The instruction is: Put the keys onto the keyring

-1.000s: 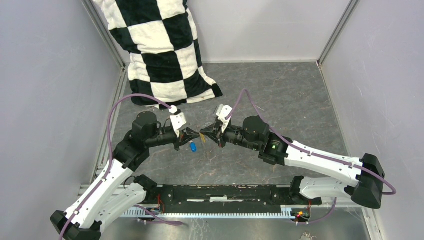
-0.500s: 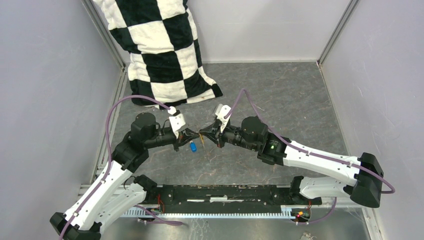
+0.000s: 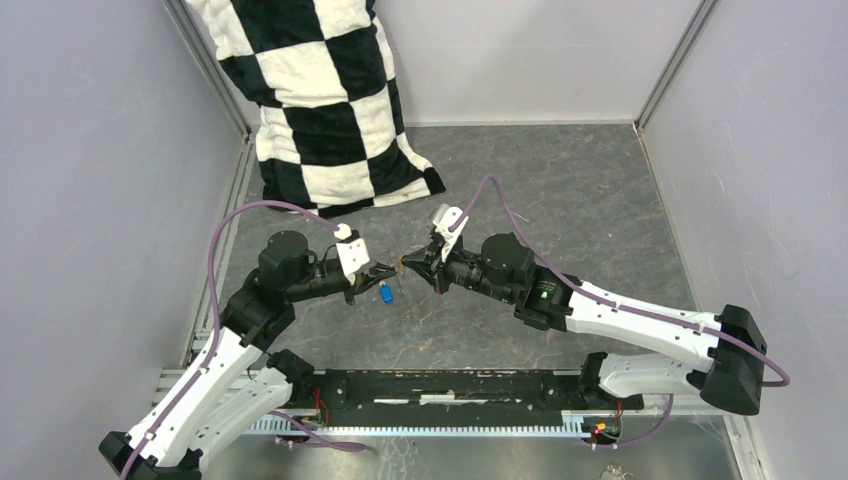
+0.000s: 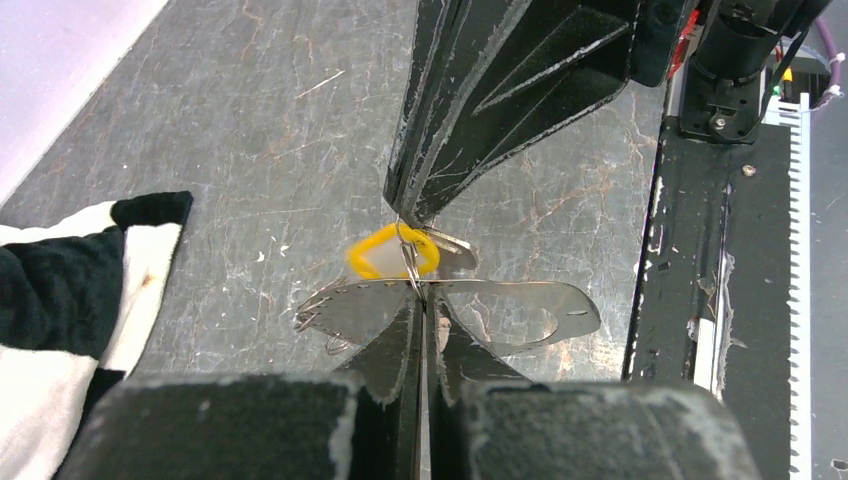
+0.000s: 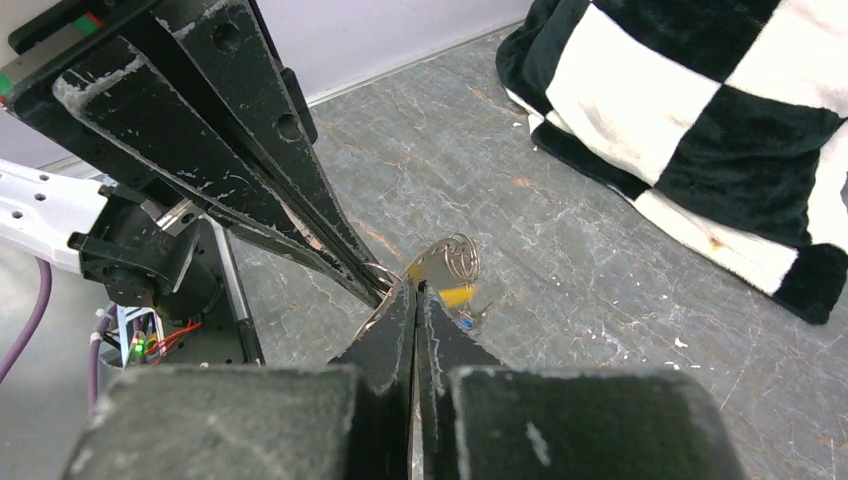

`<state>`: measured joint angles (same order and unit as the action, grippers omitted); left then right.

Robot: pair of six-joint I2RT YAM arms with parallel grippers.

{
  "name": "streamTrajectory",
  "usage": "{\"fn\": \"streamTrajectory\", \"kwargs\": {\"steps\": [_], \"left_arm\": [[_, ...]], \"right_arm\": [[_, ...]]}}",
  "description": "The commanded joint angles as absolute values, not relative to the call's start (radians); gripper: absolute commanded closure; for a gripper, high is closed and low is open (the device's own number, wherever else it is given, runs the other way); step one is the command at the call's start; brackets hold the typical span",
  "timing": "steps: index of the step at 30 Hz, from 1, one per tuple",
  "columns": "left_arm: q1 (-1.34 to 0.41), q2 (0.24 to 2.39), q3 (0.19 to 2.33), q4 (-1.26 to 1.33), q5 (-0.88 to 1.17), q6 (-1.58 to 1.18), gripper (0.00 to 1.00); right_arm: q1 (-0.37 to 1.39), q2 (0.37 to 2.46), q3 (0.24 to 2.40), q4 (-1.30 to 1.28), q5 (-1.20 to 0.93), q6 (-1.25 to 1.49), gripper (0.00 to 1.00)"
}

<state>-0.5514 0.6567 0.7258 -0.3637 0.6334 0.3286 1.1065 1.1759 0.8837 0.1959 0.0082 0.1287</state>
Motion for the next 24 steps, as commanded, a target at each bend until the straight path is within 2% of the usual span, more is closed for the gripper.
{"fn": "streamTrajectory", "kwargs": {"steps": [1, 24], "left_arm": [[-0.557, 0.64, 0.726, -0.324, 0.689, 0.384, 0.98], [-0.557, 0.616, 0.722, -0.191, 0.694, 0.286, 0.98]], "right_arm": [[1.105, 1.172, 0.896, 0.224, 0.063, 0.142, 1.0], [1.102, 1.133, 0.823, 0.243, 0.053, 0.202, 1.0]]}}
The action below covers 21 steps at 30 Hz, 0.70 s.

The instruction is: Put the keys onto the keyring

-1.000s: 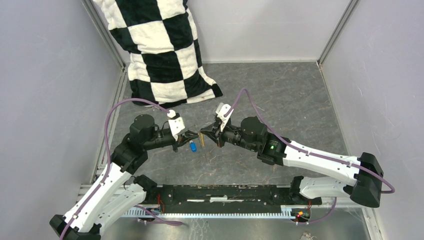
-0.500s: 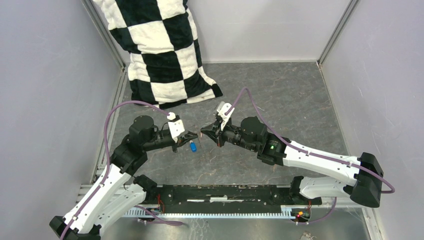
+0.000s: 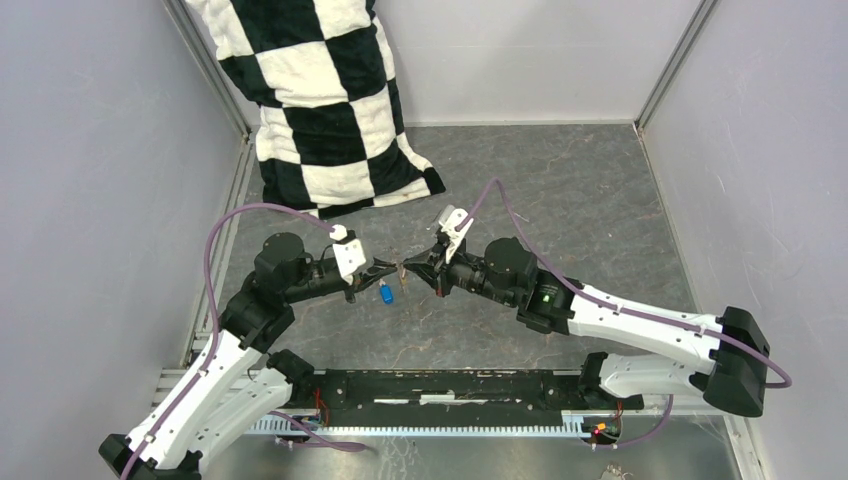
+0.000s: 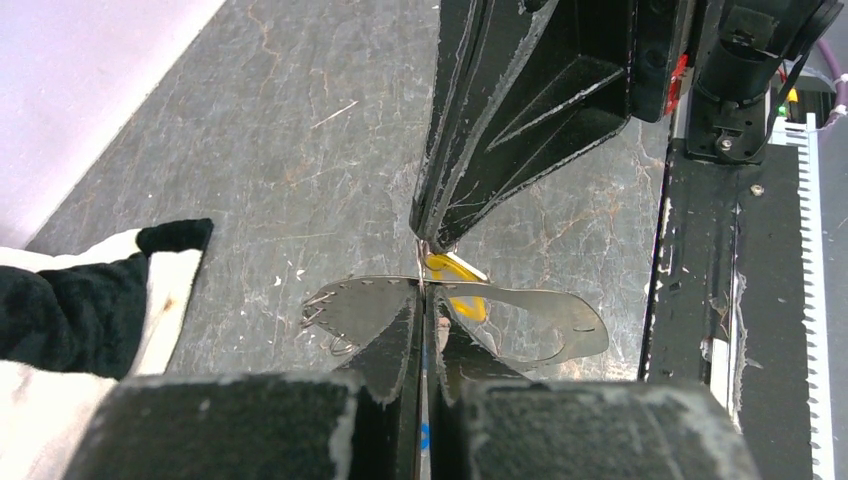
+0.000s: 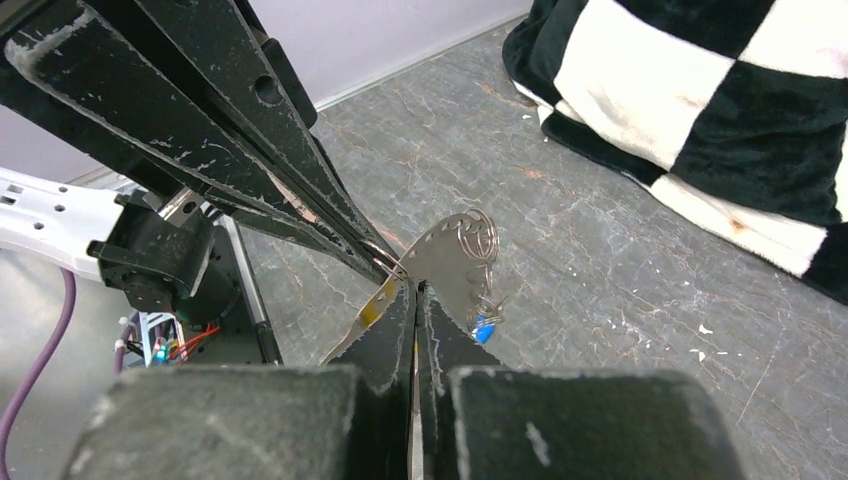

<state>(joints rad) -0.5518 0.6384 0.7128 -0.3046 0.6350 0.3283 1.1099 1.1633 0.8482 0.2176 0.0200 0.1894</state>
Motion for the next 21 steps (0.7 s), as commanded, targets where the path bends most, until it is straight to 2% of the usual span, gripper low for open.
{"fn": "streamTrajectory", "kwargs": {"steps": [1, 7, 11, 16, 18, 21], "left_arm": [[-0.557, 0.615, 0.722, -0.191, 0.696, 0.286, 0.98], [-0.557, 0.614, 0.73, -0.158, 0.716, 0.245, 0.98], [-0.557, 0.619, 0.751, -0.118, 0.748, 0.19, 0.98], [-0.557, 0.646, 0.78, -0.082, 0.794, 0.128, 0.98], [-0.557, 0.659, 0.79, -0.077, 0.82, 0.109, 0.98], [-0.557, 0.674, 0.803, -0.08, 0.855, 0.088, 0.98]], "right_arm": [[1.103, 1.127, 0.818, 0.249, 0.052, 0.204, 1.0], [1.087, 1.087, 0.77, 0.318, 0.002, 0.222, 0.99], [1.073, 1.052, 0.768, 0.313, -0.067, 0.203, 0.82], [1.047, 0.979, 0.781, 0.266, -0.115, 0.147, 0.53], [1.04, 0.957, 0.806, 0.227, -0.132, 0.119, 0.47], [1.029, 0.928, 0.85, 0.162, -0.164, 0.063, 0.45]]}}
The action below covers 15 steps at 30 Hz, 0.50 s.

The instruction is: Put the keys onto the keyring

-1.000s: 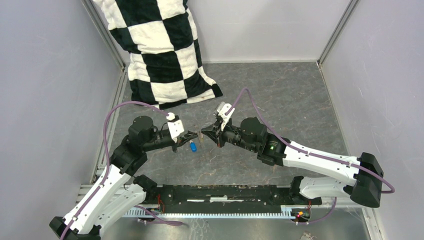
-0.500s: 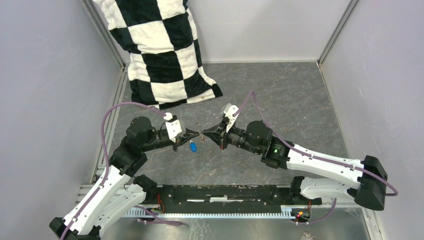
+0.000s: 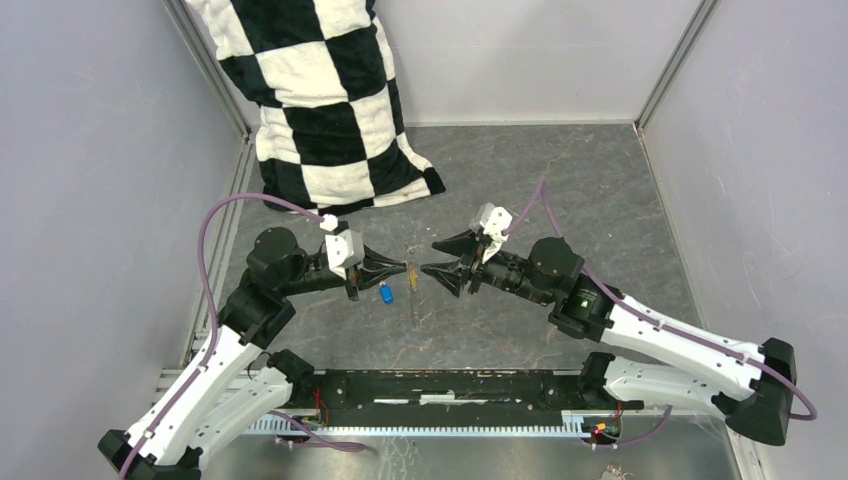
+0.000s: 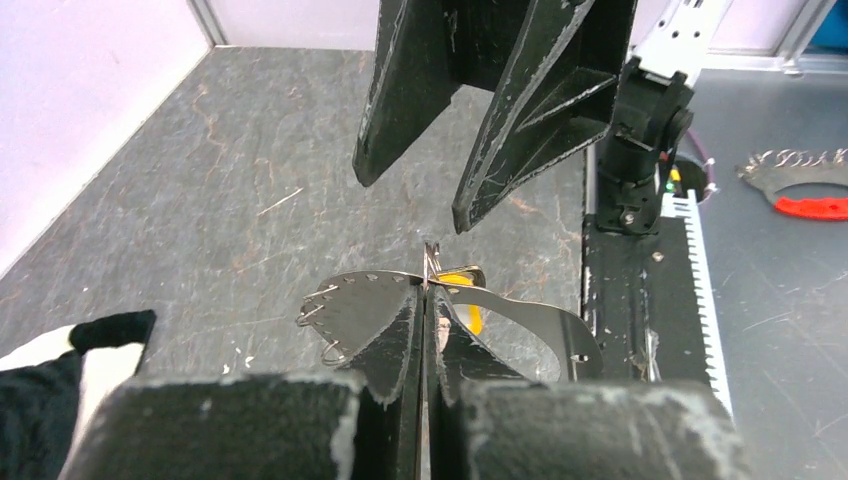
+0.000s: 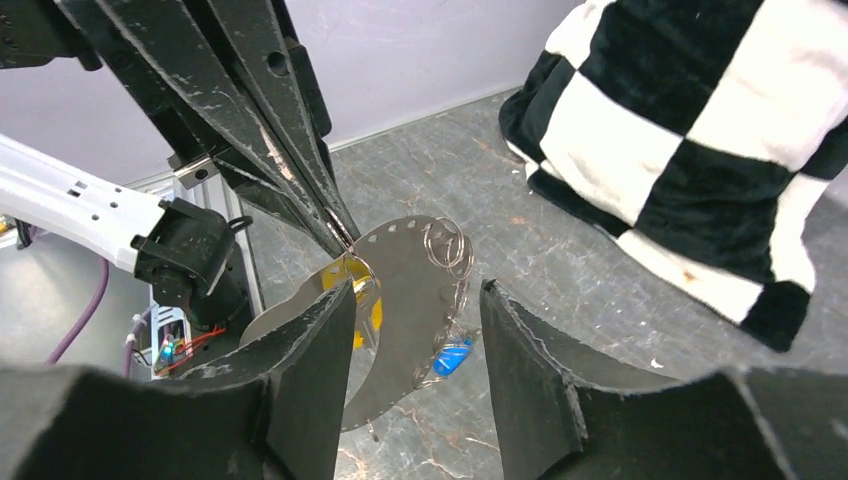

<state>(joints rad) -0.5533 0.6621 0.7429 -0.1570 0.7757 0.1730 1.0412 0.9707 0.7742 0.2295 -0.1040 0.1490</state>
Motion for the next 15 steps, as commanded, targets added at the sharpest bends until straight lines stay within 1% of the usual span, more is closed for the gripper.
{"fn": "streamTrajectory", "kwargs": {"steps": [1, 5, 11, 15], "left_arm": [[-0.557, 0.677, 0.806, -0.081, 0.869, 0.085, 0.98], [-0.557, 0.69, 0.817, -0.084, 0.92, 0.083, 0.98], [-0.557, 0.698, 0.838, -0.094, 0.967, 0.081, 0.98], [-0.558, 0.696, 0.85, -0.11, 0.983, 0.085, 0.98]], "right_arm": [[1.029, 0.92, 0.864, 0.148, -0.178, 0.046, 0.43], [1.015, 0.91, 0.907, 0.106, -0.277, -0.024, 0.36], [1.0, 0.962, 0.961, 0.088, -0.435, -0.061, 0.37], [0.992, 0.988, 0.972, 0.096, -0.488, -0.059, 0.4]]}}
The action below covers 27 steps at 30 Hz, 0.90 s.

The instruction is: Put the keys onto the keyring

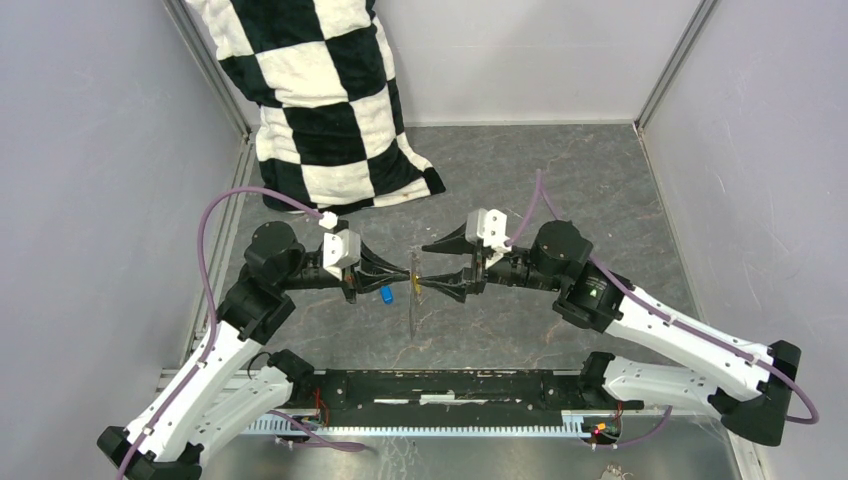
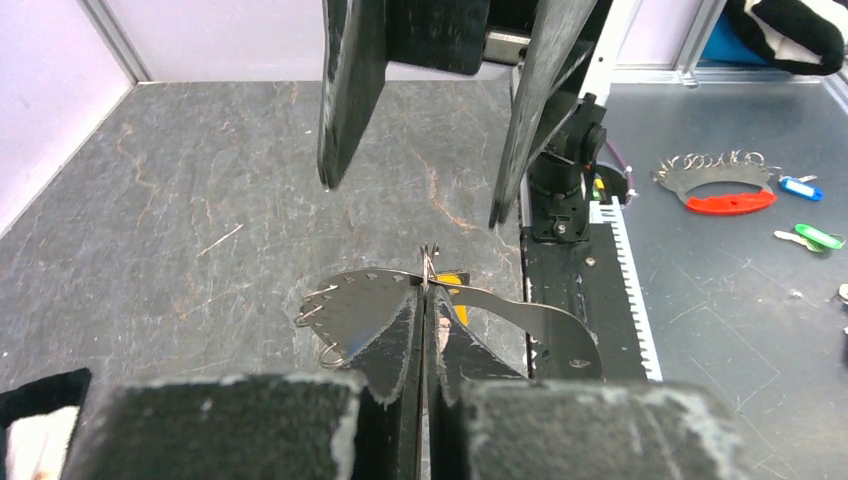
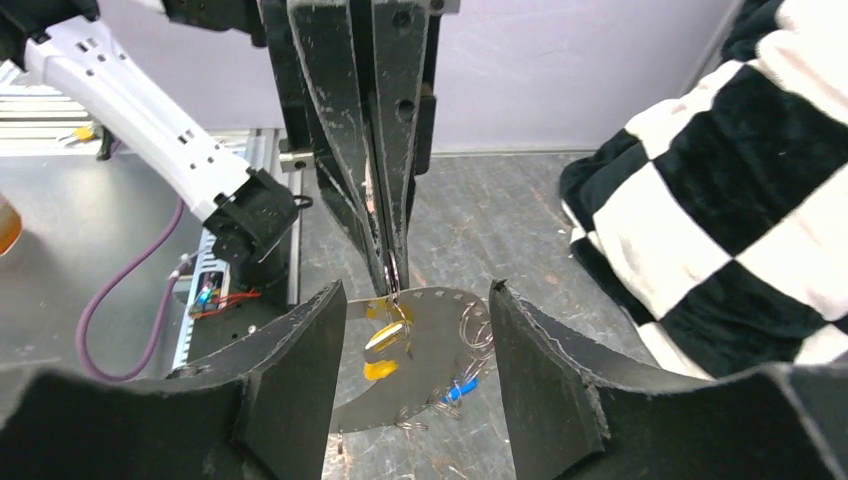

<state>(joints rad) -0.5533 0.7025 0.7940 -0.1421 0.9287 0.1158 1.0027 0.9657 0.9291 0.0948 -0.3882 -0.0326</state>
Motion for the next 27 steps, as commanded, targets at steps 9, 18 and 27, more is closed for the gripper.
{"fn": "streamTrajectory", "kwargs": {"steps": [9, 18, 27], "left_arm": [[-0.557, 0.701, 0.859, -0.132, 0.989, 0.1, 0.98], [-0.557, 0.703, 0.865, -0.138, 0.99, 0.108, 0.98], [-0.557, 0.708, 0.878, -0.223, 0.993, 0.178, 0.94]], "right_arm": [[0.981, 1.005, 0.957, 0.163, -0.551, -0.005, 0.5], [0.977, 1.044, 0.948, 0.203, -0.578, 0.039, 0.62], [0.971, 1.061, 1.006, 0.089, -0.547, 0.008, 1.0]]}}
